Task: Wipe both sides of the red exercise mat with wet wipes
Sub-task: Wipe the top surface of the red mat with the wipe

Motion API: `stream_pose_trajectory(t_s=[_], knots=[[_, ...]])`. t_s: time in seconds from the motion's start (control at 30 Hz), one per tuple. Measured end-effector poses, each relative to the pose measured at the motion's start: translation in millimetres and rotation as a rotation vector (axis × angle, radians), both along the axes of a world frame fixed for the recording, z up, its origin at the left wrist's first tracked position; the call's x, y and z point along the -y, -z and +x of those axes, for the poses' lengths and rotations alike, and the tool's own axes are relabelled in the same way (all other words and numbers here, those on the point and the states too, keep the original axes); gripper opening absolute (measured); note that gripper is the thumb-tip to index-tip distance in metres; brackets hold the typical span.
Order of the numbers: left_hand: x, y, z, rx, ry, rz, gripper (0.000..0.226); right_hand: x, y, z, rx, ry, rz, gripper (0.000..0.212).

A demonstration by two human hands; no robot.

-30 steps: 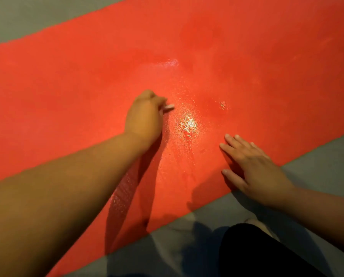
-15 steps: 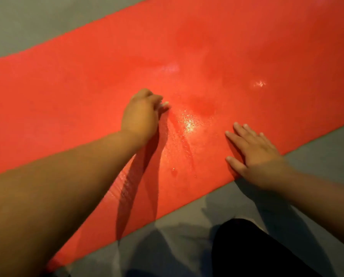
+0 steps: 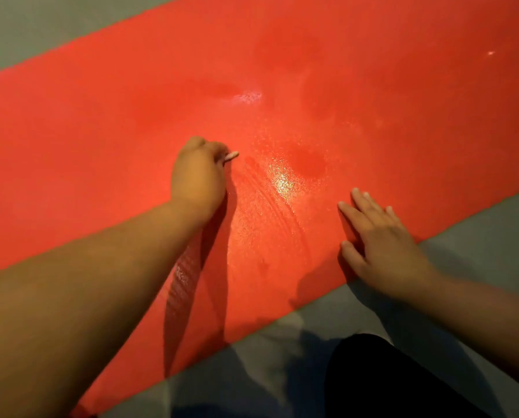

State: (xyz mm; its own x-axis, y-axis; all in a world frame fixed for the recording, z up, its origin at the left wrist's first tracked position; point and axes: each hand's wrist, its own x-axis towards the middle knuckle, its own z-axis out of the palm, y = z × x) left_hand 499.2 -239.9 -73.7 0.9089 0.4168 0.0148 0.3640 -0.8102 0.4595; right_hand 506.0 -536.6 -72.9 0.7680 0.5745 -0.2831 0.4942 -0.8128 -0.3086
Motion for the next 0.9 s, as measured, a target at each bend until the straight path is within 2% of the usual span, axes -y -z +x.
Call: stream_pose_trajectory(t_s=[0.07,0.2,0.23,0.33,0.4,0.5,0.57,0.6,0.63,0.7,0.77,0.83,0.9], knots=[[21.2,6.5,4.7,-0.037,-0.013,-0.006,0.02,-1.6,-1.7,0.6,-0.001,0.022,0.012,0.068],[106.8,2.1,-55.0,0.058,0.318,-0.055,0.021,-2.9,-0.3,-3.1,0.005,0.037,0.043,0.067],[115.9,-1.9,-65.8,0.071,0.339,-0.095,0.026,-2.2,-1.0,-3.2,-0.002,0.052,0.047,0.066],[112.1,-18.5,-84.5,0.0,0.118,-0.416,0.03,-5.1,-5.6,-6.1,0.02,0.041,0.119,0.057],[101.0,-26.5,-97.8,-0.034,-0.015,-0.539,0.033,-21.3,-5.5,-13.9,0.028,-0.058,0.22,0.048],[77.4,-34.5,-114.0,-0.097,-0.158,-0.579,0.03,-62.4,0.8,-35.0,-0.082,-0.145,0.295,0.028],[60.1,-40.8,-122.0,-0.158,-0.145,-0.538,0.03,-79.5,3.8,-41.1,-0.111,-0.096,0.291,0.02],[49.9,-43.4,-126.9,-0.203,-0.111,-0.455,0.03,-82.3,3.3,-41.1,-0.102,-0.058,0.288,0.019],[39.3,-46.6,-131.7,-0.281,-0.05,-0.318,0.039,-80.5,1.7,-40.6,-0.087,-0.008,0.287,0.018],[18.2,-45.5,-143.7,-0.503,0.07,-0.104,0.083,-67.9,-4.9,-32.9,-0.038,0.172,0.298,0.011],[6.3,-45.7,-159.1,-0.724,0.105,-0.087,0.114,-52.8,-10.7,-22.4,-0.014,0.348,0.281,0.007],[-1.8,-45.1,-178.6,-0.827,0.14,-0.093,0.127,-57.9,-11.9,-24.0,-0.031,0.429,0.243,0.009],[-1.0,-43.7,-196.8,-0.865,0.182,-0.093,0.131,-81.1,-9.5,-45.5,-0.069,0.367,0.26,0.009]])
